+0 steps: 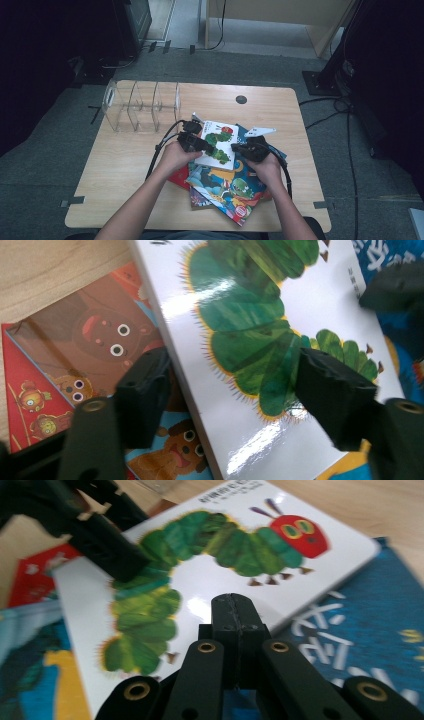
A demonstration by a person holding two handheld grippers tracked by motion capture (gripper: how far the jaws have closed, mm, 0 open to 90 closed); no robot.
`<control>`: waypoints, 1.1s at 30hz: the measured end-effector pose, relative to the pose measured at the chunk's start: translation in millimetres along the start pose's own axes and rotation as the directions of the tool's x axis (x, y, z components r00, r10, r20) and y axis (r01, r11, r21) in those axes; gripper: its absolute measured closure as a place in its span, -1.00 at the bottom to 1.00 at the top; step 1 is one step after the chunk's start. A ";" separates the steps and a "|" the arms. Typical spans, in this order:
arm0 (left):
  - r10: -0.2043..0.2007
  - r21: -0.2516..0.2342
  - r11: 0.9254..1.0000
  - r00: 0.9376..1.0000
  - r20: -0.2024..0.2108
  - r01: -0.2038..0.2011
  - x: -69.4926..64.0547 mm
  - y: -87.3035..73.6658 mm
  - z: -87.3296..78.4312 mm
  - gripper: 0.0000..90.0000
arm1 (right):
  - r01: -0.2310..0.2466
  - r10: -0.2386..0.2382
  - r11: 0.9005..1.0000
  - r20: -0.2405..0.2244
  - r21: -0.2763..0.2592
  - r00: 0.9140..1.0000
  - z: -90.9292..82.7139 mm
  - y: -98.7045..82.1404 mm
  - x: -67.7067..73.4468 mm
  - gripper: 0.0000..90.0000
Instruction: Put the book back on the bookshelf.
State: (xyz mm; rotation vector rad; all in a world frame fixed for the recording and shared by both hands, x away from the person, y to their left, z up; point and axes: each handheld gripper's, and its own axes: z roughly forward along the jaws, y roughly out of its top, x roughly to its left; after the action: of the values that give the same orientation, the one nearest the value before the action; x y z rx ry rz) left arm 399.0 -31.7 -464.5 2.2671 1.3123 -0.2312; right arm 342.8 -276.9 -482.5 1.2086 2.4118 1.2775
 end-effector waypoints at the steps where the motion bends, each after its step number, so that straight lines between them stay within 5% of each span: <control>1: -0.031 -0.003 1.000 0.998 0.050 0.031 1.5 0.9 1.1 -0.09 | 0.026 -0.026 1.000 -0.003 0.000 1.000 1.5 0.2 4.8 1.00; 3: -0.033 0.007 0.999 0.996 0.082 0.033 1.3 1.4 2.4 -0.04 | 0.045 -0.045 0.999 0.007 0.000 0.999 2.0 0.5 6.8 1.00; 7: -0.034 -0.003 0.999 0.993 0.113 0.035 2.7 2.7 5.9 -0.05 | 0.002 -0.002 1.000 -0.008 -0.009 1.000 -0.4 -1.5 0.1 1.00; 10: -0.046 -0.001 0.999 0.987 0.154 0.047 8.2 3.4 5.9 -0.05 | 0.023 -0.023 1.000 0.037 0.009 0.999 -6.2 -2.0 -0.7 1.00; 15: 0.017 -0.019 1.000 0.994 0.111 -0.015 3.6 1.1 5.0 -0.16 | -0.017 0.016 1.000 0.080 0.012 0.997 -19.2 -7.2 -14.5 1.00; 21: 0.022 -0.012 1.000 0.996 0.090 -0.021 5.4 -0.2 2.1 -0.22 | 0.007 -0.017 0.997 0.127 0.081 0.992 -18.0 -10.3 -16.0 1.00; 30: 0.006 -0.013 1.000 0.991 0.133 -0.005 10.3 -8.7 -1.7 -0.34 | 0.015 -0.021 0.997 0.088 0.071 0.996 -10.1 -7.2 -13.8 1.00; 33: 0.013 -0.013 1.000 0.996 0.089 -0.012 6.8 -11.1 -3.1 -0.37 | 0.006 -0.010 0.997 0.064 0.070 0.998 -5.9 -5.0 -12.2 1.00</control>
State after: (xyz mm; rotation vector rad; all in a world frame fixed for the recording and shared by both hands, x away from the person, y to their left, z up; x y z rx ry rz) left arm 392.8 -20.5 -468.2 2.2275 1.2499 -0.3150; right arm 345.2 -291.0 -485.3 1.2371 2.4320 1.1425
